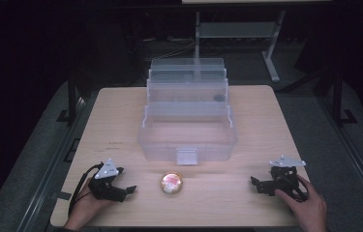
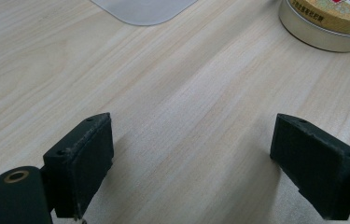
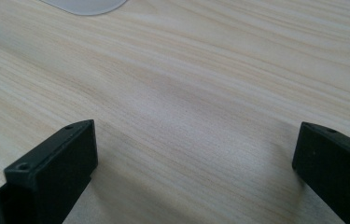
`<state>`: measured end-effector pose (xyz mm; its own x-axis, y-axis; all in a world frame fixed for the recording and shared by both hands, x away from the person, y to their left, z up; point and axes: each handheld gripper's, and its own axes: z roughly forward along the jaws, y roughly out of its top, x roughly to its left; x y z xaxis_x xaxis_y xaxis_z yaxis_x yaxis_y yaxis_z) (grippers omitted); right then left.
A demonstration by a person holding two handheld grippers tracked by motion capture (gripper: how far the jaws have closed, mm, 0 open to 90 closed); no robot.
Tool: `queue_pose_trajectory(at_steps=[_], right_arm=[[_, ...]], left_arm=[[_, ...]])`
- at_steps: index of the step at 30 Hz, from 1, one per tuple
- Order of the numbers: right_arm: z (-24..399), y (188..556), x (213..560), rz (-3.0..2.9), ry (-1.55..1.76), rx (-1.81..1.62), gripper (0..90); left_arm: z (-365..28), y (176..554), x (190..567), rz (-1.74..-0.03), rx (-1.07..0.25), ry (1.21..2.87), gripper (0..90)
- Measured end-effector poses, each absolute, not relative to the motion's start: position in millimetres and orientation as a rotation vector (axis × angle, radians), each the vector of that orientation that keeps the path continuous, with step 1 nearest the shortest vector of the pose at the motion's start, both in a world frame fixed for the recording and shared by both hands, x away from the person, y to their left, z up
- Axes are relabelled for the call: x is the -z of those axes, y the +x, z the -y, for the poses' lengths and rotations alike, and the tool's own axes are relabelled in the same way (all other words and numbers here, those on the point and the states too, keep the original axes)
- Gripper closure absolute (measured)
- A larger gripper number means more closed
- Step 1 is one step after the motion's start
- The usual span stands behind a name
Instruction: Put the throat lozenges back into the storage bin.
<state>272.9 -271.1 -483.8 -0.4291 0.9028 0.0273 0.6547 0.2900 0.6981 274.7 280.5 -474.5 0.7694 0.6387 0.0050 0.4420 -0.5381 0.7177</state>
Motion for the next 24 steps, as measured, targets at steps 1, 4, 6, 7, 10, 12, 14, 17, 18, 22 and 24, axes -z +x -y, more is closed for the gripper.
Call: queue_pose_trajectory(at_steps=[1, 4, 6, 7, 10, 12, 14, 17, 18, 22, 24], right_arm=[[271.1, 272.9, 483.8, -2.192, 1.402, -0.914, 0.0], [271.0, 273.0, 483.7, -2.193, 1.401, -0.915, 0.0], [270.9, 273.0, 483.7, -2.194, 1.402, -0.915, 0.0], [270.9, 273.0, 483.7, -2.194, 1.402, -0.915, 0.0], [270.9, 273.0, 483.7, -2.194, 1.402, -0.915, 0.0], [270.9, 273.0, 483.7, -2.193, 1.402, -0.915, 0.0], [271.0, 273.0, 483.7, -2.194, 1.4, -0.916, 0.0], [271.0, 273.0, 483.7, -2.194, 1.4, -0.916, 0.0], [270.9, 273.0, 483.7, -2.193, 1.402, -0.915, 0.0], [270.9, 273.0, 483.7, -2.194, 1.402, -0.915, 0.0], [270.9, 273.0, 483.7, -2.193, 1.402, -0.915, 0.0]], left_arm=[[-280.6, 274.7, 474.5, -0.802, -0.345, 2.229, 12.3], [-280.6, 274.7, 474.5, -0.802, -0.345, 2.228, 12.3], [-280.7, 274.8, 474.4, -0.8, -0.345, 2.229, 12.4], [-280.7, 274.8, 474.4, -0.8, -0.345, 2.229, 12.5], [-280.5, 275.0, 473.8, -0.802, -0.341, 2.234, 12.7], [-280.2, 275.1, 473.5, -0.806, -0.34, 2.235, 12.7], [-280.3, 275.9, 472.3, -0.809, -0.332, 2.246, 13.0], [-279.9, 276.2, 471.5, -0.812, -0.329, 2.254, 13.0], [-279.6, 276.4, 470.9, -0.815, -0.327, 2.261, 13.0], [-279.1, 277.0, 469.5, -0.825, -0.312, 2.264, 13.3], [-279.2, 277.2, 469.1, -0.829, -0.304, 2.263, 13.4]])
